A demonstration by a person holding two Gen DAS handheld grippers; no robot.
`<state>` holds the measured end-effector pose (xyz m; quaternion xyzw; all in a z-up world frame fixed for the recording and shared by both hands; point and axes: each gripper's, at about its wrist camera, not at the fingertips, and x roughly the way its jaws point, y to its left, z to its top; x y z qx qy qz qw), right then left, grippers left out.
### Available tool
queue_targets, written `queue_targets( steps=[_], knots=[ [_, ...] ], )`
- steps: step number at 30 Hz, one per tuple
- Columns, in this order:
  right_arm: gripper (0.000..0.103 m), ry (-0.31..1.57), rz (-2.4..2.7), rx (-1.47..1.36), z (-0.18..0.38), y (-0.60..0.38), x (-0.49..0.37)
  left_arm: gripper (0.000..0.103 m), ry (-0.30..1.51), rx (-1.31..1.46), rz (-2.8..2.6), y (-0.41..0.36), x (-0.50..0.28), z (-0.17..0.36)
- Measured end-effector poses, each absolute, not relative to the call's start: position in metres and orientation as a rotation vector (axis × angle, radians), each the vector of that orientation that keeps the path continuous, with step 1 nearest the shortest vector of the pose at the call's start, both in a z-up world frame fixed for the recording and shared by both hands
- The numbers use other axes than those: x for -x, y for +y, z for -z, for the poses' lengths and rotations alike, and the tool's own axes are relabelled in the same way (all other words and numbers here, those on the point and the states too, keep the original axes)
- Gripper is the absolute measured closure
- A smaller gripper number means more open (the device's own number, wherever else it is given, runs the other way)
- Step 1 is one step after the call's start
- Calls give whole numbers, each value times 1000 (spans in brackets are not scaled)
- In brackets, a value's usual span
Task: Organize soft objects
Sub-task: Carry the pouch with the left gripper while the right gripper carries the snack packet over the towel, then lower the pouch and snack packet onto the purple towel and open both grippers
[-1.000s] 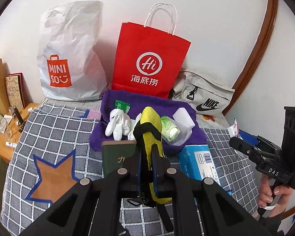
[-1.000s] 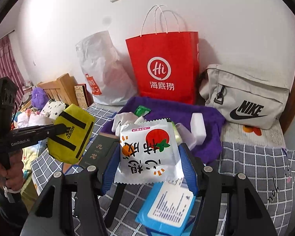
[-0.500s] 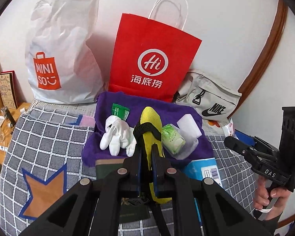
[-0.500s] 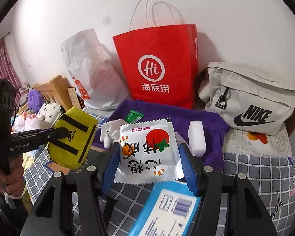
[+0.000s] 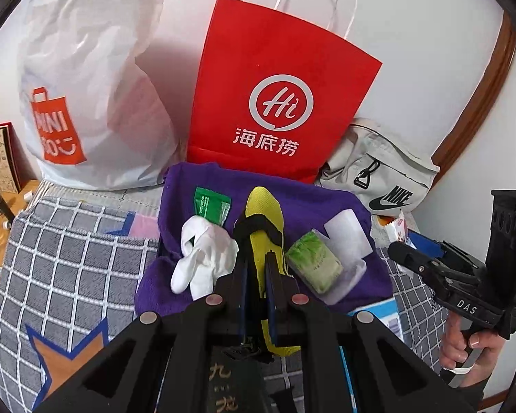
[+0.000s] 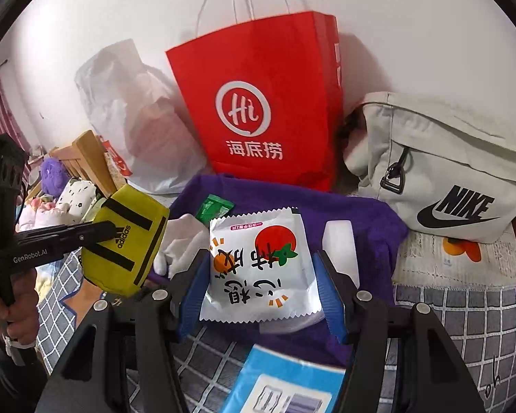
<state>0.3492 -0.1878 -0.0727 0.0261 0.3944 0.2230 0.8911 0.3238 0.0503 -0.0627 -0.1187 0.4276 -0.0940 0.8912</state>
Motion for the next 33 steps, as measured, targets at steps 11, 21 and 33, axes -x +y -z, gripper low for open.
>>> queue_targets(
  steps=[11,21,33],
  knots=[
    [43,886,-463,-37,102,-181,-391,94,912,225,215,39,-372,72],
    [43,959,-483,-2,131,-171,-409,93,983,238,201,36,-405,107],
    [42,1015,-479,42,151,-160,-420,93,1044,233,207,30,-427,131]
  ],
)
